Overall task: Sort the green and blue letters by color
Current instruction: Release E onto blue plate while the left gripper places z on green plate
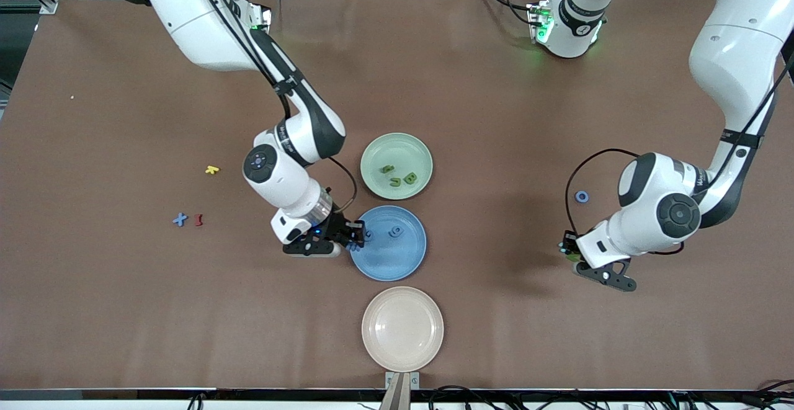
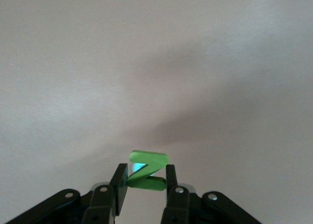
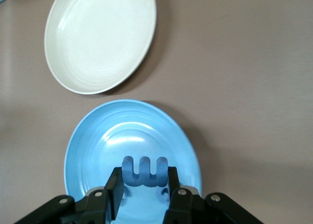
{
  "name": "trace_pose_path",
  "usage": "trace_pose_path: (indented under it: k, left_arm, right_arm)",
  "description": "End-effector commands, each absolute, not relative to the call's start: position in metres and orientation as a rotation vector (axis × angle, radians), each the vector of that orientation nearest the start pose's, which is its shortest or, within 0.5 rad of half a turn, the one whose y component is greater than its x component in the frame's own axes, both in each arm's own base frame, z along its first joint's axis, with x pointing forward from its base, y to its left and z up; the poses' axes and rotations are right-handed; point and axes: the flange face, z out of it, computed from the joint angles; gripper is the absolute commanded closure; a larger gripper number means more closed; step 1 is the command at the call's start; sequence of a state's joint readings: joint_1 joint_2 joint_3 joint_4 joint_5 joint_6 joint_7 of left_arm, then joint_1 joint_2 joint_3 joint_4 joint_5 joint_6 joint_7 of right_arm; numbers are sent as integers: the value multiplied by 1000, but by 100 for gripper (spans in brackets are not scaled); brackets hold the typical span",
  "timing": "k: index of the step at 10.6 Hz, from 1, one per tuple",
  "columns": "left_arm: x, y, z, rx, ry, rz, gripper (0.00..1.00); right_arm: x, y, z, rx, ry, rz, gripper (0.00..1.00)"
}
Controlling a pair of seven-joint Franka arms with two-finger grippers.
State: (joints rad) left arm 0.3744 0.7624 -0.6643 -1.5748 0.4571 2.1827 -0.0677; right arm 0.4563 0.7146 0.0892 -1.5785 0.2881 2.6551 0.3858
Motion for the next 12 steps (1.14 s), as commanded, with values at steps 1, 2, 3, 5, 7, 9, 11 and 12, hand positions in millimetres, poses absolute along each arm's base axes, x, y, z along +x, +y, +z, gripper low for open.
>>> trace_pose_path:
  k: [1,2,3,5,7,9,11,12]
  left_arm:
    - [671,-157,280,-3228,398,42,100]
    - [664,-179,285,-3238,336,78,100]
    - [657,-198,289,-3239,297,105,100]
    - [648,-224,290,-3243,226,118,100]
    - [632,-268,301,-3267,108,128,100]
    - [609,-322,311,-3296,-3,152,100]
    - [578,-386,316,-3299,-116,158,100]
    - [562,-420,314,-3294,-172,159,100]
  right_arm:
    - [627,408,240,-2703,97,-325,53]
    - [622,415,239,-2700,92,-318,41]
    - [617,422,238,-2697,103,-304,0]
    - [611,426,236,-2703,112,-283,0]
    - [609,417,237,-2728,100,-247,0]
    - [607,386,234,-2772,93,-206,0]
    - [617,335,241,-2802,58,-226,0]
    - [618,313,247,-2815,36,-231,0]
